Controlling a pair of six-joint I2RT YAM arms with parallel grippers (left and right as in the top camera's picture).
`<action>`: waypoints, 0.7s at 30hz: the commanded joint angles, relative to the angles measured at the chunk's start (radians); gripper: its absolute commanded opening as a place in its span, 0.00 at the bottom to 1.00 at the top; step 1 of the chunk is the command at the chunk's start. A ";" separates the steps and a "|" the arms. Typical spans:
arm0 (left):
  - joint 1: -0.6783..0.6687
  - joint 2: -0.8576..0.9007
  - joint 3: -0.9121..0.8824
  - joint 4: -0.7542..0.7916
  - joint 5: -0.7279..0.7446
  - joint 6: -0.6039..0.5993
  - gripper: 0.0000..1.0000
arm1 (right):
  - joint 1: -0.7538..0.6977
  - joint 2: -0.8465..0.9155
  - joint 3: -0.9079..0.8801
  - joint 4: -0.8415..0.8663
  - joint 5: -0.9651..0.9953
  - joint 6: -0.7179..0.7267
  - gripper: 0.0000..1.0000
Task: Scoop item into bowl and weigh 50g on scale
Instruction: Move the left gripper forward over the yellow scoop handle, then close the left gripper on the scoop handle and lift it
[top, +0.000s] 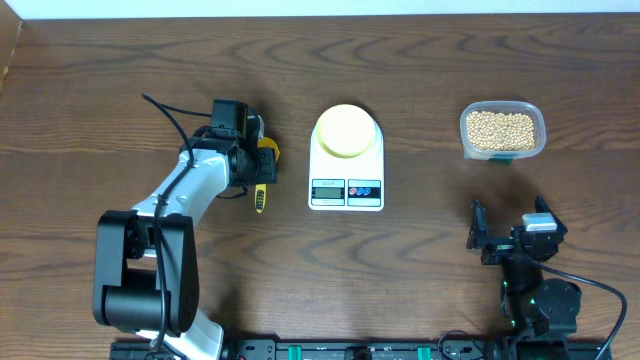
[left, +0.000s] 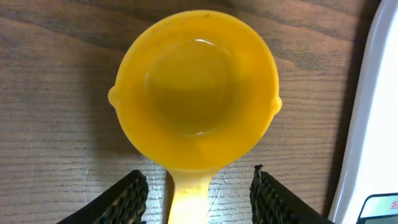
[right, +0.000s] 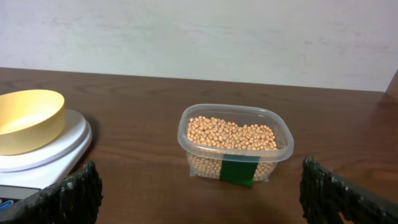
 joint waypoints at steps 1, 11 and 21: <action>-0.007 0.025 0.001 -0.009 -0.013 -0.001 0.56 | -0.004 -0.006 -0.001 -0.004 -0.002 0.010 0.99; -0.007 0.025 -0.010 0.020 -0.059 -0.001 0.56 | -0.004 -0.006 -0.001 -0.004 -0.002 0.010 0.99; -0.007 0.025 -0.039 0.067 -0.109 -0.001 0.56 | -0.004 -0.006 -0.001 -0.004 -0.002 0.010 0.99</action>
